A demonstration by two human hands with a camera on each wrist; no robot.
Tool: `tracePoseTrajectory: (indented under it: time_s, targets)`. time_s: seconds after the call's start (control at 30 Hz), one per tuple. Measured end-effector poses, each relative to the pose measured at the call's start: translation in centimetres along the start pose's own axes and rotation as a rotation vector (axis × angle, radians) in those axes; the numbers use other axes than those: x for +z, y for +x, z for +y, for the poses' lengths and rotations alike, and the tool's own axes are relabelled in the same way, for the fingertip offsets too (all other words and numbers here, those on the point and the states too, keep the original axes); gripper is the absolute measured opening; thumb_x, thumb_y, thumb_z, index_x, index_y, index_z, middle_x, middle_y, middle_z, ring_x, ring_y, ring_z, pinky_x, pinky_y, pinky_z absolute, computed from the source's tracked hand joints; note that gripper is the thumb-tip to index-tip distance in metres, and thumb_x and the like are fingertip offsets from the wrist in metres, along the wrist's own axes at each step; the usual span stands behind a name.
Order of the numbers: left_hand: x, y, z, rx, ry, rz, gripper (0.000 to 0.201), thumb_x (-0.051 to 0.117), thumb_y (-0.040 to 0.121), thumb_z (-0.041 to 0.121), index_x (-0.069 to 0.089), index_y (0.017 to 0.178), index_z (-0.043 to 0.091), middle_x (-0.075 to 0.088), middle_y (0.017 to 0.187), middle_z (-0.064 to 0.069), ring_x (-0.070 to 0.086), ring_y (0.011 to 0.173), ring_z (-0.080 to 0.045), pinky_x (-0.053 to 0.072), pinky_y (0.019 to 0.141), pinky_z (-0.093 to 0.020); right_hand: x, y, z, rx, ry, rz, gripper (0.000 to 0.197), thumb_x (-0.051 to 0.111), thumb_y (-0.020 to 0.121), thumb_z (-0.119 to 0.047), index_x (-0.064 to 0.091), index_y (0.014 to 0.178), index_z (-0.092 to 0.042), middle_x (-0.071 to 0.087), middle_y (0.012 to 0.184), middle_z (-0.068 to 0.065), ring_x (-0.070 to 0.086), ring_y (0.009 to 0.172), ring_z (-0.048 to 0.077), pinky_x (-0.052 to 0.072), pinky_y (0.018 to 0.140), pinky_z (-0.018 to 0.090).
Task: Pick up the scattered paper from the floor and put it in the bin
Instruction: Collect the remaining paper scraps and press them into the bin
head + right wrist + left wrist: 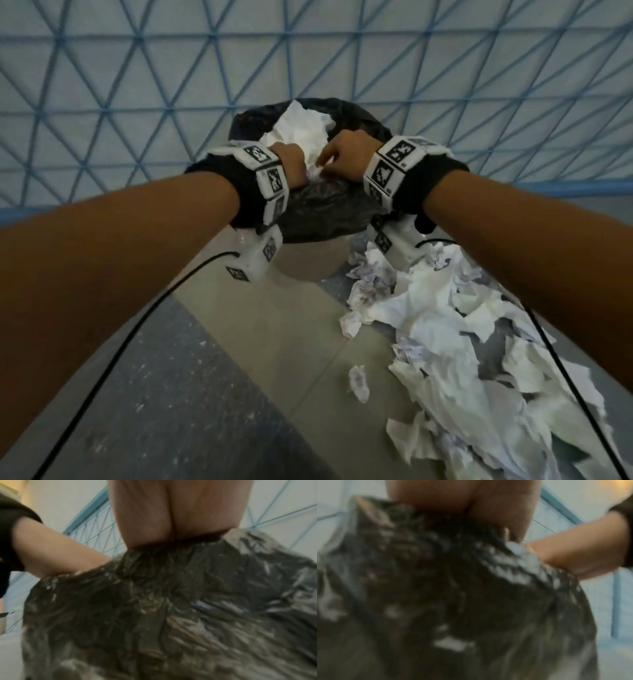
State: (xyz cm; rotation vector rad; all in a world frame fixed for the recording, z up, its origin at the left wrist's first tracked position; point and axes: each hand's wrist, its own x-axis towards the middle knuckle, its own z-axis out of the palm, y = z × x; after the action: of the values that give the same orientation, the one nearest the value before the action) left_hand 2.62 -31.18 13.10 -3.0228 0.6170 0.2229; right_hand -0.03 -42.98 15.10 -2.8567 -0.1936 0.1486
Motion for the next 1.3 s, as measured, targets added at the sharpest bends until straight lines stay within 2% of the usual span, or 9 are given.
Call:
tracePoseTrajectory:
  time_s: [0.13, 0.27, 0.43, 0.63, 0.77, 0.93, 1.1, 1.2, 1.3]
  targets:
    - [-2.7, -2.7, 1.0, 0.052, -0.172, 0.179, 0.040, 0.046, 0.095, 0.027, 0.051, 0.132, 0.012, 0.047, 0.142, -0.017, 0.044, 0.128, -0.034, 0.031, 0.102, -0.029, 0.4, -0.7, 0.9, 0.008, 0.055, 0.190, 0.039, 0.051, 0.089, -0.032, 0.053, 0.125, -0.020, 0.057, 0.130, 0.014, 0.054, 0.118, 0.031, 0.041, 0.100, 0.034]
    - [-1.3, -5.6, 0.4, 0.070, -0.104, 0.413, 0.041, 0.046, 0.090, 0.036, 0.056, 0.128, 0.023, 0.049, 0.132, -0.022, 0.043, 0.122, -0.043, 0.040, 0.100, -0.050, 1.2, -4.3, 2.4, -0.087, -0.028, 0.513, 0.053, 0.039, 0.090, -0.044, 0.040, 0.135, -0.016, 0.054, 0.132, 0.010, 0.047, 0.122, 0.028, 0.034, 0.101, 0.034]
    - [1.7, -11.5, 3.1, 0.427, -0.269, 0.716, 0.032, 0.048, 0.086, 0.015, 0.062, 0.114, 0.010, 0.051, 0.108, -0.026, 0.040, 0.106, -0.029, 0.032, 0.090, -0.031, 3.1, -11.7, 5.6, -0.282, -0.140, 0.462, 0.058, 0.034, 0.086, -0.046, 0.046, 0.129, -0.009, 0.051, 0.129, 0.016, 0.044, 0.119, 0.032, 0.029, 0.100, 0.038]
    - [13.0, -19.1, 11.5, 0.789, -0.389, 0.010, 0.030, 0.040, 0.084, 0.025, 0.068, 0.091, 0.018, 0.063, 0.092, -0.005, 0.059, 0.085, -0.021, 0.054, 0.067, -0.034, 10.7, -21.2, 11.6, -0.481, -0.174, 0.018, 0.031, 0.038, 0.089, -0.028, 0.064, 0.089, -0.011, 0.063, 0.092, 0.013, 0.058, 0.081, 0.030, 0.051, 0.071, 0.038]
    - [18.2, -20.6, 16.1, 0.580, -0.382, -0.400, 0.034, 0.046, 0.093, 0.021, 0.055, 0.125, 0.020, 0.046, 0.132, -0.005, 0.040, 0.123, -0.021, 0.039, 0.104, -0.033, 14.7, -25.1, 14.0, -0.577, -0.210, -0.163, 0.026, 0.040, 0.085, -0.026, 0.063, 0.077, -0.019, 0.063, 0.079, 0.001, 0.052, 0.075, 0.016, 0.048, 0.061, 0.024]
    - [21.9, -22.0, 19.4, 0.669, -0.253, -0.390, 0.051, 0.057, 0.082, 0.036, 0.044, 0.132, 0.034, 0.039, 0.142, -0.005, 0.040, 0.122, -0.031, 0.046, 0.097, -0.047, 15.2, -28.1, 17.2, -0.329, -0.071, -0.118, 0.024, 0.042, 0.081, -0.028, 0.061, 0.089, -0.016, 0.062, 0.085, 0.006, 0.044, 0.083, 0.016, 0.049, 0.070, 0.031]
    - [22.9, -21.8, 20.6, 0.634, -0.168, -0.283, 0.025, 0.052, 0.068, 0.039, 0.070, 0.084, 0.035, 0.069, 0.099, 0.002, 0.061, 0.079, -0.023, 0.057, 0.059, -0.027, 15.8, -29.4, 18.0, -0.210, -0.266, -0.526, 0.068, 0.061, 0.077, -0.053, 0.035, 0.138, -0.033, 0.038, 0.139, 0.011, 0.039, 0.119, 0.034, 0.042, 0.097, 0.044]
    - [22.5, -20.7, 20.2, 0.631, -0.251, -0.169, 0.032, 0.042, 0.068, 0.027, 0.073, 0.074, 0.028, 0.069, 0.083, 0.006, 0.052, 0.082, -0.017, 0.044, 0.071, -0.019, 17.2, -29.4, 17.0, -0.237, -0.332, -0.574, 0.063, 0.080, 0.061, -0.033, 0.057, 0.119, -0.025, 0.054, 0.128, 0.018, 0.055, 0.102, 0.041, 0.055, 0.080, 0.046]
    - [21.6, -19.6, 18.5, 0.458, -0.421, -0.248, 0.027, 0.051, 0.082, 0.010, 0.067, 0.103, 0.014, 0.063, 0.110, -0.004, 0.053, 0.107, -0.026, 0.032, 0.091, -0.024, 17.4, -28.4, 16.7, -0.171, -0.137, -0.493, 0.034, 0.058, 0.075, 0.003, 0.058, 0.106, -0.008, 0.053, 0.118, 0.018, 0.053, 0.102, 0.035, 0.052, 0.080, 0.045]
